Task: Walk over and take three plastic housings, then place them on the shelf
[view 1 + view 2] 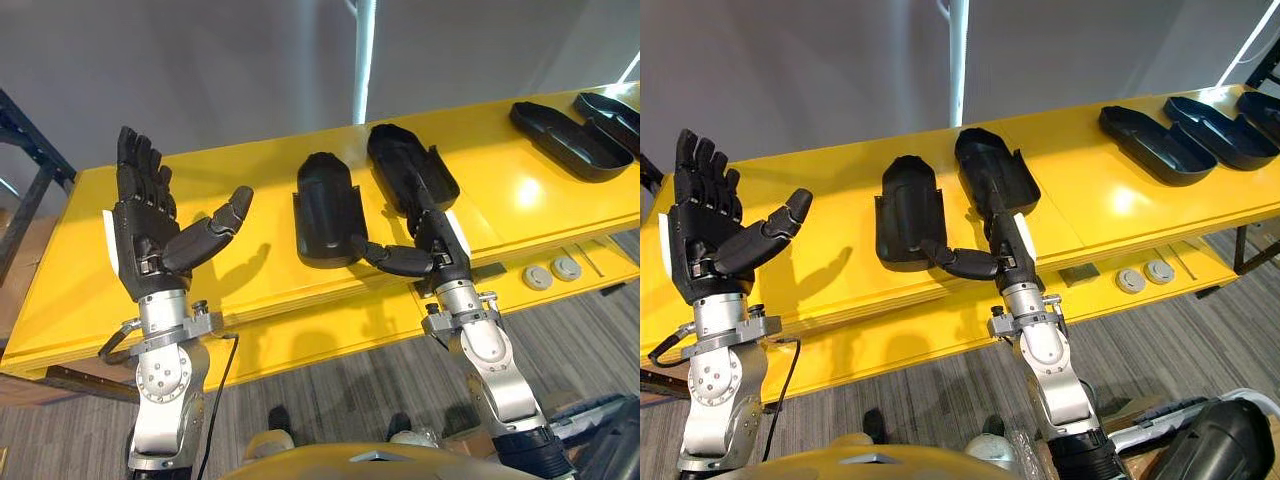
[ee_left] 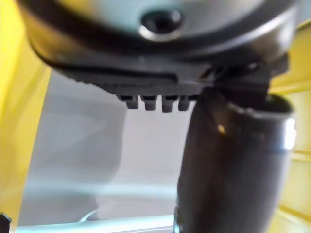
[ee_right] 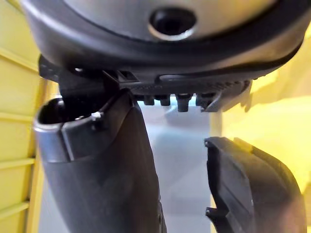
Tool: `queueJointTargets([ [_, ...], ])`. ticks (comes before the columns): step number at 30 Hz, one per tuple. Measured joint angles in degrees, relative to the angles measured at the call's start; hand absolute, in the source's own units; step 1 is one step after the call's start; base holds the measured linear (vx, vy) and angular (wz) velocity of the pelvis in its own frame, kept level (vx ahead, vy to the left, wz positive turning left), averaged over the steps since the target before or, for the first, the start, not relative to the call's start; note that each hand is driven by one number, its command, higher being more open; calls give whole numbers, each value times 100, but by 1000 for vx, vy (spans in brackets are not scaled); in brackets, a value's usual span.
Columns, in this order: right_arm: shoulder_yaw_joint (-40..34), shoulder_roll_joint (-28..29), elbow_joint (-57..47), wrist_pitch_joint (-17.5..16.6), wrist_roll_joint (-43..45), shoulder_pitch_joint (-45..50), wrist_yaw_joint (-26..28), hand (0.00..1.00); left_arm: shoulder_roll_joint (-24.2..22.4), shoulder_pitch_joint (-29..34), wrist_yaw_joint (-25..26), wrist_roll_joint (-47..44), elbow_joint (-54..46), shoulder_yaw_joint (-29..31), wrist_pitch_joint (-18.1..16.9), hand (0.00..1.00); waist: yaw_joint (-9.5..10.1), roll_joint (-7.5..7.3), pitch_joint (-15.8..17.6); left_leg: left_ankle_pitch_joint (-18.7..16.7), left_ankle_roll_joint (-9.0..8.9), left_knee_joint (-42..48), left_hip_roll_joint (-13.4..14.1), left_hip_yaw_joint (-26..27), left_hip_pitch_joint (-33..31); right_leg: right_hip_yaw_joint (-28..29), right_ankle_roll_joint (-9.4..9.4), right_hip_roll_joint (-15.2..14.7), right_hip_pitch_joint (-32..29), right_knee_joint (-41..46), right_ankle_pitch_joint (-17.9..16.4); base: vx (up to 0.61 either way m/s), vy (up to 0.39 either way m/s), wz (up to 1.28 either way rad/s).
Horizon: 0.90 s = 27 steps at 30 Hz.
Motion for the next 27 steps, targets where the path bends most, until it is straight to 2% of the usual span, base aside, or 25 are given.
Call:
queueJointTargets([
  [8, 2, 1, 483, 208, -4, -138, -29, 100, -1, 23, -158, -17, 224, -84, -5, 100, 119, -10, -22, 68, -13, 0, -17, -148, -47, -131, 21, -10, 48, 15, -11, 16, -2, 10],
  [17, 19, 4, 947, 368, -4, -494, -25, 100, -2, 70, -299, -40, 231, -282, -17, 100, 146, -13, -22, 78, -21, -1, -24, -228, -59, -226, -12, -17, 77, 30, -42, -3, -1, 3],
  [27, 84, -1, 1600, 367, -5, -1234, -28, 100, 0, 188, -105, -34, 352, -386, -17, 100, 161, -38, 100, 120, -18, 2, -32, -318, -145, -259, -14, -16, 38, 51, -44, 1, -3, 4],
])
